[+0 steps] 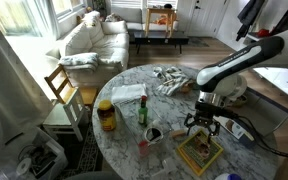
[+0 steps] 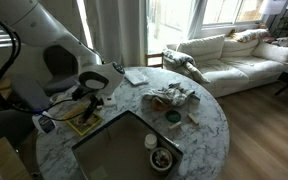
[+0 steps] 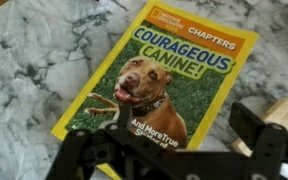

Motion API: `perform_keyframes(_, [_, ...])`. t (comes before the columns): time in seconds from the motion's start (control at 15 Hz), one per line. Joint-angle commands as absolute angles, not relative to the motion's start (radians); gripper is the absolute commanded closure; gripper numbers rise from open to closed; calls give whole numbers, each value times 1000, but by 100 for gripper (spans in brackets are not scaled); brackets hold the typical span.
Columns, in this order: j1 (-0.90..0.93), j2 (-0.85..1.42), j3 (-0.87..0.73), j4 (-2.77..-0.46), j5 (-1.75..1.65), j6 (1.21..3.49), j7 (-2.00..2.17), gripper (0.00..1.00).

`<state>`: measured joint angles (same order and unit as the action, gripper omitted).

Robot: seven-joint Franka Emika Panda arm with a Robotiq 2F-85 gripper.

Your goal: Pick up the yellow book and place it in the clear storage container

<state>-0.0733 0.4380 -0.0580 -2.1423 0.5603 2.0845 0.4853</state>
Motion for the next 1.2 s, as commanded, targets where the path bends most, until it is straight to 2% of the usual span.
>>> perform_keyframes(0.0, [-63,482,-57,-2105,555,2059,477,0])
perform_keyframes(0.27, [-53,501,-57,-2087,550,2052,490,0])
perform_keyframes(0.4, [-52,506,-58,-2083,548,2049,492,6])
perform_keyframes(0.47, [-50,509,-59,-2080,547,2049,495,13])
perform_keyframes(0.6, [-49,513,-60,-2075,546,2050,499,41])
perform_keyframes(0.93, [-48,515,-66,-2072,543,2055,514,80])
perform_keyframes(1.0, [-47,513,-67,-2071,545,2055,518,47])
perform_keyframes(1.07, [-50,510,-64,-2069,551,2045,518,40])
perform_keyframes(1.13, [-53,507,-60,-2067,556,2035,513,40])
